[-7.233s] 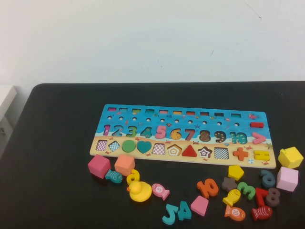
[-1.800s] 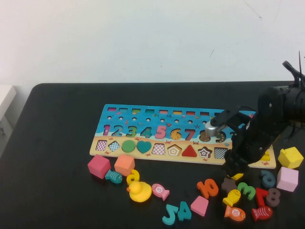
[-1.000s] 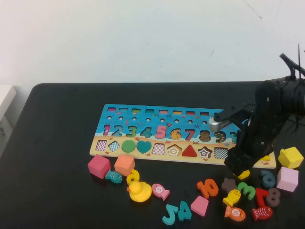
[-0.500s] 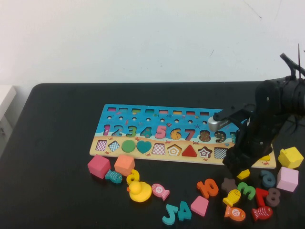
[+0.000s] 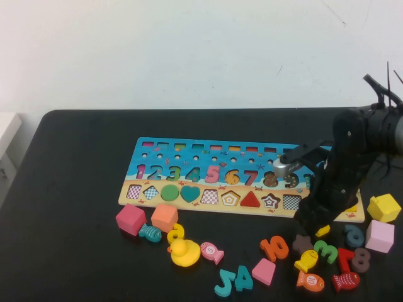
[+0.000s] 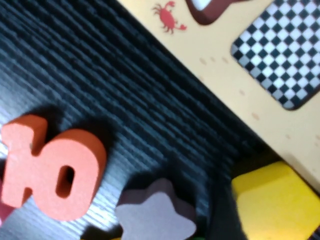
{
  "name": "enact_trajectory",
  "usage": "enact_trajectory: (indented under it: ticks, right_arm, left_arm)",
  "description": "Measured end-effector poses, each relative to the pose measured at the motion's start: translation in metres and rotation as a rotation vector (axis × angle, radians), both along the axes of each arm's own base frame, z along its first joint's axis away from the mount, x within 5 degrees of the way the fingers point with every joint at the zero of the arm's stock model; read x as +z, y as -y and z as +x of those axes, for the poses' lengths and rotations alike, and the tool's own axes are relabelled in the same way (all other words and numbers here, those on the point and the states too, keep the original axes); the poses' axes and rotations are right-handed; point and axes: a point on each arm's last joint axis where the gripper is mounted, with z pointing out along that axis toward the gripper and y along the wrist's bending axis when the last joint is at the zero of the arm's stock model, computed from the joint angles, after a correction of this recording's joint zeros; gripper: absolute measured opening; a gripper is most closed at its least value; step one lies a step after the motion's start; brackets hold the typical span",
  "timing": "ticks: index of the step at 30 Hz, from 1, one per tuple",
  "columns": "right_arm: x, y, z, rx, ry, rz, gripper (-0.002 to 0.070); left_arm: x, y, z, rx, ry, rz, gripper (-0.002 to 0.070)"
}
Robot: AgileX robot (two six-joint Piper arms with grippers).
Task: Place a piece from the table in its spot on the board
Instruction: Pick up the "Pentagon", then place the "Pentagon" into the hole of the Pentagon
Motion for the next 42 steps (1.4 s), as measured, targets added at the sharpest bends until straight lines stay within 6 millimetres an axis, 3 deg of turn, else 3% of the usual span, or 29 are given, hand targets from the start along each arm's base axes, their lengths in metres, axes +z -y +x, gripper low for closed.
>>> enact_trajectory:
  ticks: [5, 16, 24, 32, 42]
  right_arm:
    - [0.001, 0.000, 0.000, 0.009, -0.013, -0.012, 0.0358]
    - [0.003, 0.000, -0.001, 0.016, -0.056, -0.026, 0.0358]
    - [0.046, -0.010, 0.021, 0.026, -0.019, -0.003, 0.0358]
    - [0.096, -0.028, 0.042, -0.005, 0.091, 0.163, 0.0358]
    - [0.104, -0.042, 0.044, -0.055, 0.072, 0.323, 0.0358]
  left_arm:
    - [0.000, 0.000, 0.000, 0.000, 0.000, 0.000, -0.0002]
    - [0.000, 0.000, 0.000, 0.000, 0.000, 0.000, -0.0002]
    - [0.000, 0.000, 0.000, 0.000, 0.000, 0.000, -0.0002]
    - [0.000, 0.000, 0.000, 0.000, 0.000, -0.002, -0.0002]
    - [0.000, 0.000, 0.000, 0.000, 0.000, -0.002, -0.0002]
